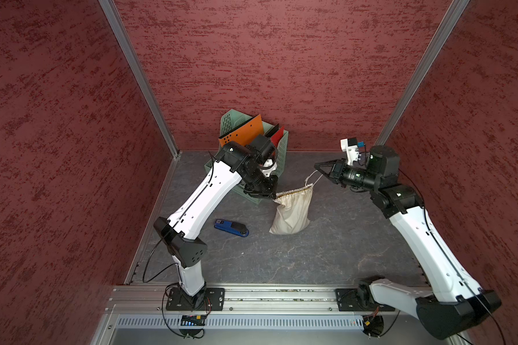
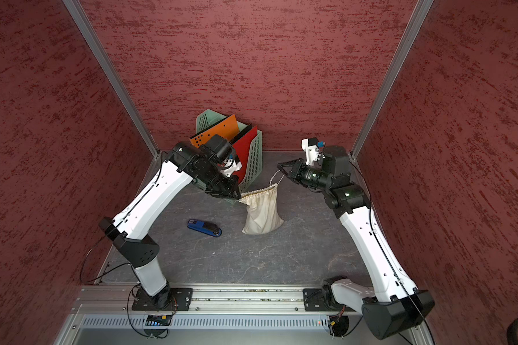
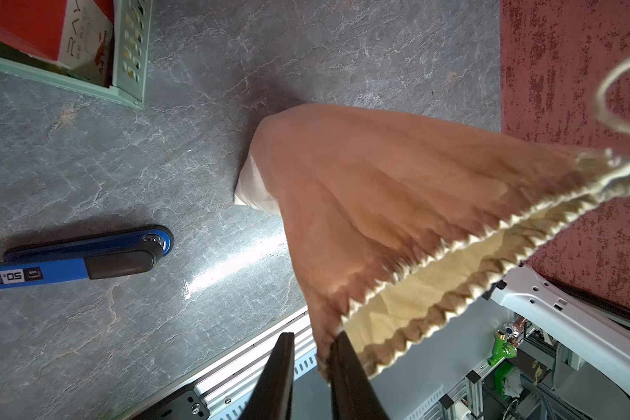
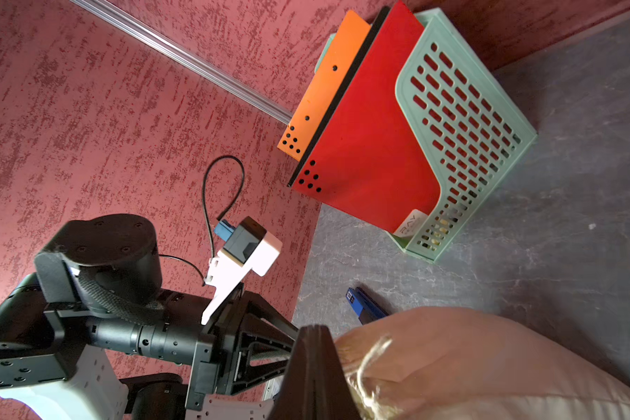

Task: Close the soil bag
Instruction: Adjust the soil bag at the center of the board.

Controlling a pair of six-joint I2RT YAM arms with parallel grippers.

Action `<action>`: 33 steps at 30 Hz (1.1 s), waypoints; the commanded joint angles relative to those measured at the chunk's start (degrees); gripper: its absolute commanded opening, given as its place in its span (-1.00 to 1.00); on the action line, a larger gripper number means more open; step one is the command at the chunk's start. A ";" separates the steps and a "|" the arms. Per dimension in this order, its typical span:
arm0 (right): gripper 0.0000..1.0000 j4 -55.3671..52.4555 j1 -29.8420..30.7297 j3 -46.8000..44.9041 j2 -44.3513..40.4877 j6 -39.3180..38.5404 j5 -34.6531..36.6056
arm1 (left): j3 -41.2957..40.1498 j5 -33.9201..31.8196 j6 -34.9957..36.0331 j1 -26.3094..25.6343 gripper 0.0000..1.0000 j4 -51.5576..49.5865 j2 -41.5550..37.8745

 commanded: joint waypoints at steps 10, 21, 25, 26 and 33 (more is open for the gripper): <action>-1.00 -3.63 -0.38 4.87 -4.24 -4.94 6.95 | -0.82 0.63 0.72 0.40 -0.89 0.77 -1.53; -1.00 -8.60 -0.40 -18.08 -20.04 -6.29 0.07 | 10.24 0.00 1.06 1.00 -0.94 -2.69 3.41; -0.56 -12.21 -0.41 -20.51 -21.56 -8.46 -1.90 | 12.67 0.49 1.21 0.90 -0.94 -3.20 5.35; -0.39 -13.84 -0.42 -19.80 -21.27 -9.48 -1.49 | 13.09 0.67 1.27 0.66 -0.94 -3.23 5.66; 0.33 -17.25 -0.37 -9.36 -11.91 -13.50 -2.16 | 12.42 0.61 1.68 -0.71 -0.94 -3.06 5.92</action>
